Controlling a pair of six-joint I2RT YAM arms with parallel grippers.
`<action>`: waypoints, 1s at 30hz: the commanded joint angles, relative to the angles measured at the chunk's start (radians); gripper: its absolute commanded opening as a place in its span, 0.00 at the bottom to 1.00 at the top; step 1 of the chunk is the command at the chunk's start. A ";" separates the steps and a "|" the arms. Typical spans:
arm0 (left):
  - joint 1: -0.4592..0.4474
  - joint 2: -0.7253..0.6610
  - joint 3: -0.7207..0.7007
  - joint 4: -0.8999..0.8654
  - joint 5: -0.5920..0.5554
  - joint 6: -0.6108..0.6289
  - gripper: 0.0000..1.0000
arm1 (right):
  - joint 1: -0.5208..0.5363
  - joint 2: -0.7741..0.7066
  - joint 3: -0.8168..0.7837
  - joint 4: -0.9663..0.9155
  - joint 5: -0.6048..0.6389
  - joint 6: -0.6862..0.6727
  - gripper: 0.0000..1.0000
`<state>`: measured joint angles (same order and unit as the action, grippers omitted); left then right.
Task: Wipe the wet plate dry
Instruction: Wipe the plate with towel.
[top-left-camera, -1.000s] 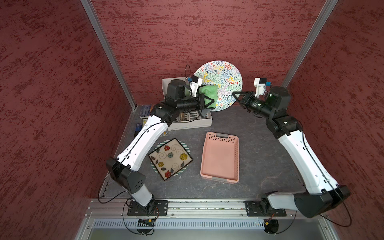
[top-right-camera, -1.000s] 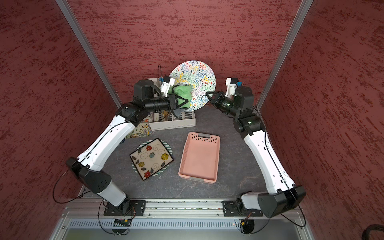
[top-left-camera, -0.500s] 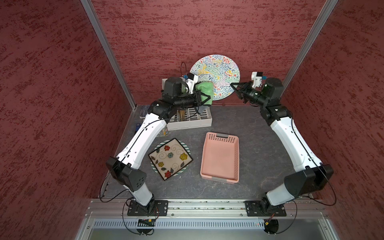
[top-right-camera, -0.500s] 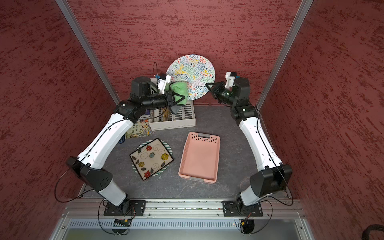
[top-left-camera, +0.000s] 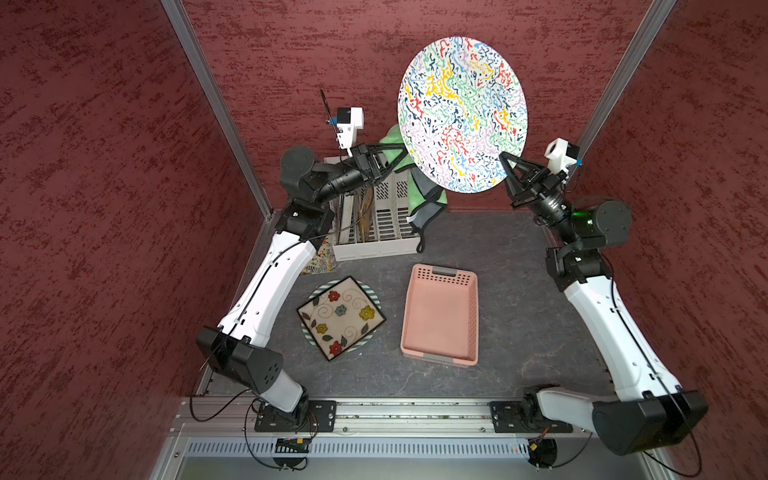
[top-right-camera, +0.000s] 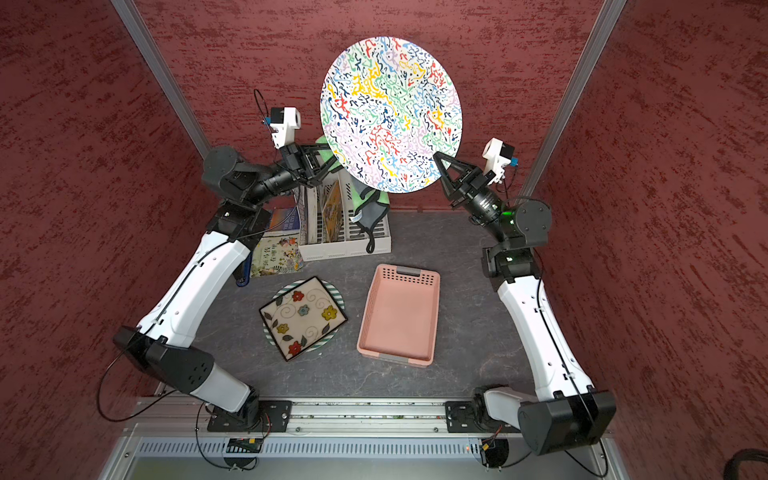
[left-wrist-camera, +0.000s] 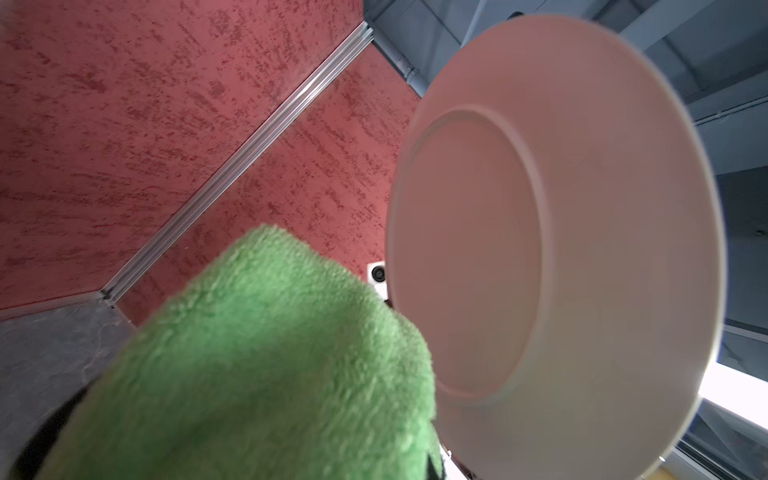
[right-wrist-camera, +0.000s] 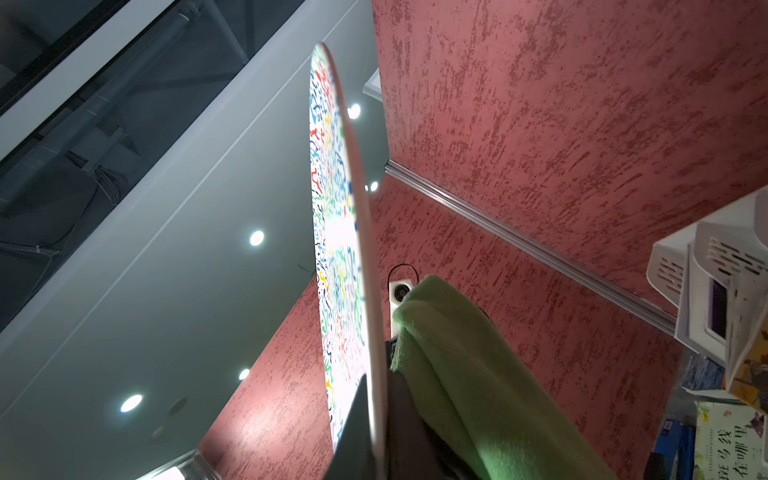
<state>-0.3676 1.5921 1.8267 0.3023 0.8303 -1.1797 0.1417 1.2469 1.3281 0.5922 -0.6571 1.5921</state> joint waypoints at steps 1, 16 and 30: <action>-0.037 0.028 0.056 0.254 -0.027 -0.133 0.00 | 0.015 0.007 -0.039 0.149 -0.030 0.088 0.00; -0.307 0.276 0.408 0.320 -0.092 -0.191 0.00 | 0.154 0.214 0.177 0.232 0.066 0.064 0.00; -0.159 0.162 0.337 0.319 -0.149 -0.162 0.00 | -0.017 0.266 0.192 0.349 -0.048 0.181 0.00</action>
<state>-0.5636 1.8503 2.1201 0.5240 0.6743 -1.3552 0.0902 1.5482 1.5757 0.8764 -0.6006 1.7596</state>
